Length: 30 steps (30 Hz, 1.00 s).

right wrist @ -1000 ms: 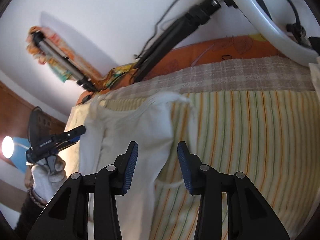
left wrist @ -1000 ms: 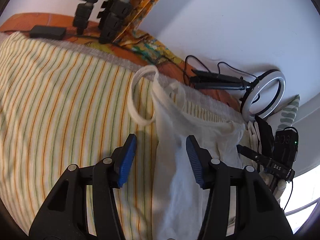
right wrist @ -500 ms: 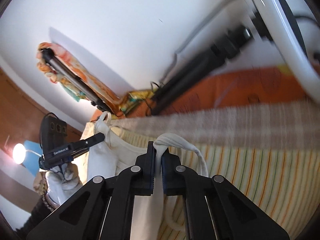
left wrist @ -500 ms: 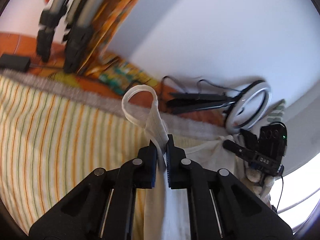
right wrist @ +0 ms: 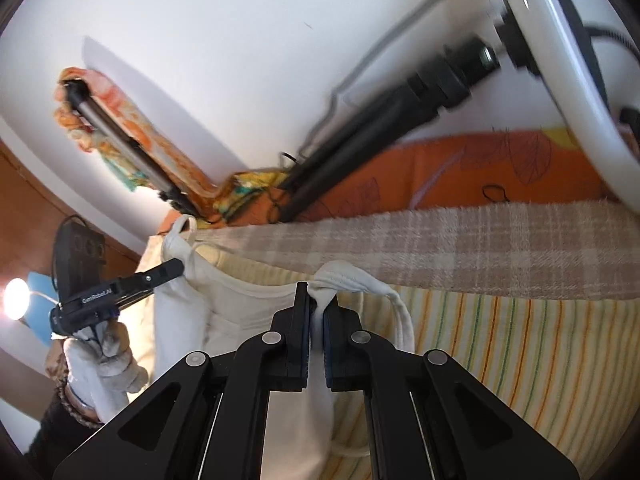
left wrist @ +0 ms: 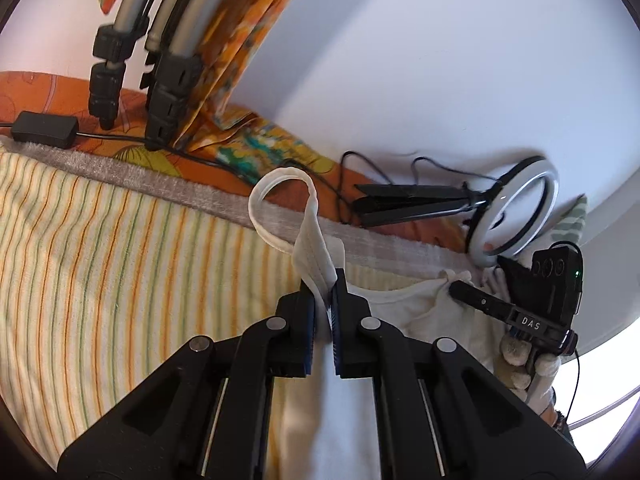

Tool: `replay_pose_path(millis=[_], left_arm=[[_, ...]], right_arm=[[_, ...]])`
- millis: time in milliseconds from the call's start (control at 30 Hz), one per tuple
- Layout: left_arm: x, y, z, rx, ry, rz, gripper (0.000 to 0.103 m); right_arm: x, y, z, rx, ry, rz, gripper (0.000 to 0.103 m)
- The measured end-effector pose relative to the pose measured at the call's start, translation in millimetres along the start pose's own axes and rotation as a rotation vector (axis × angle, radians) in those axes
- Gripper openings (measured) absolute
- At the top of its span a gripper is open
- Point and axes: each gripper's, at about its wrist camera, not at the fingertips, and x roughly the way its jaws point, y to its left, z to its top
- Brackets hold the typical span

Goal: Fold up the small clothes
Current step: 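Grasp the camisole straps with both tools and lift them, then fold the straps end over onto the hem with both tools and release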

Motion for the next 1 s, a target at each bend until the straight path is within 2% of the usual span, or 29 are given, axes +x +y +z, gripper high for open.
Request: replay_pose_path(millis=[233, 467, 767, 867, 1000], left_arm=[[-45.4, -37.7, -13.8, 0.084, -0.043, -0.017, 0.004], [-98.4, -69.5, -48.9, 0.16, -0.073, -0.017, 0.004], [-137.1, -69.3, -127.3, 0.121, -0.047, -0.012, 0.004], [-141.5, -61.1, -159.2, 0.125, -0.019, 0.039, 0.004], [-143.2, -39.8, -194.1, 0.053, 0.004, 0.083, 0.004]], right_arm=[[-41.4, 38.2, -3.8, -0.057, -0.046, 0.009, 0.004], [-88.6, 81.7, -36.1, -0.101, -0.077, 0.033, 0.004], [-115.9, 111.3, -124.7, -0.12, -0.031, 0.018, 0.004], [-112.2, 119.5, -161.4, -0.149, 0.01, -0.02, 0.004], [-107.8, 124.3, -201.2, -0.19, 0.047, -0.072, 0.004]])
